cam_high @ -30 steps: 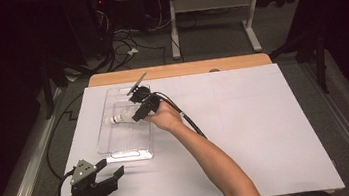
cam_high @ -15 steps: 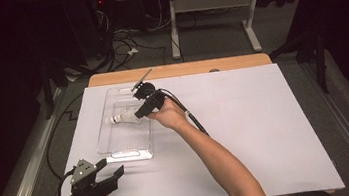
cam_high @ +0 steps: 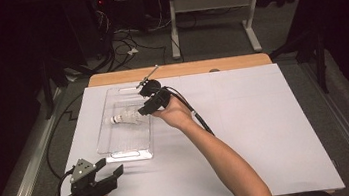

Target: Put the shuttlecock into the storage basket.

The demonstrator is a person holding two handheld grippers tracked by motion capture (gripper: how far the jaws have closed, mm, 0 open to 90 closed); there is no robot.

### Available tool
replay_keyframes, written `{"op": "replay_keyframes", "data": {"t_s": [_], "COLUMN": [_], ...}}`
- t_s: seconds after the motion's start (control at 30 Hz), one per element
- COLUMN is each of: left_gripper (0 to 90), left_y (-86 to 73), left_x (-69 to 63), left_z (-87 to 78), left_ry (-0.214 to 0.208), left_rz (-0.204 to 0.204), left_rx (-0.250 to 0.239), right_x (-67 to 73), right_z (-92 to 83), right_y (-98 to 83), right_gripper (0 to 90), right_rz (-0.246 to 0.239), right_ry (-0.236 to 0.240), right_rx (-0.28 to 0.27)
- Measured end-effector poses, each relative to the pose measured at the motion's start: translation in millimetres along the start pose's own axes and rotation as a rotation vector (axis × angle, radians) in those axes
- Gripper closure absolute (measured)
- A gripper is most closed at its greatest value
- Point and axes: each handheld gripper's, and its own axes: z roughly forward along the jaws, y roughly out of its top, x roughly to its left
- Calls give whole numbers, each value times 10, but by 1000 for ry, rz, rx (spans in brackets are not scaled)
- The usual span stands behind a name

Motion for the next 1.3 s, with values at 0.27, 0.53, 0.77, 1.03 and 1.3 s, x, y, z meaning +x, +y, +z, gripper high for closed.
{"op": "replay_keyframes", "data": {"t_s": [0.27,0.53,0.77,1.03,1.3], "left_gripper": [320,320,319,319,320], "left_y": [3,1,2,2,3], "left_x": [-2,-5,1,1,3], "left_z": [8,7,6,6,7], "left_ry": [0,3,5,5,10], "left_rz": [0,-1,4,1,1], "left_rx": [2,1,4,4,5], "right_x": [-64,-123,-183,-250,-308], "right_z": [-60,-116,-194,-233,-277], "right_y": [-75,-162,-236,-324,-393], "right_gripper": [589,574,576,573,569], "right_rz": [16,39,35,59,78], "right_ry": [-9,-16,-23,-28,-35], "right_rx": [3,-18,-35,-50,-60]}}
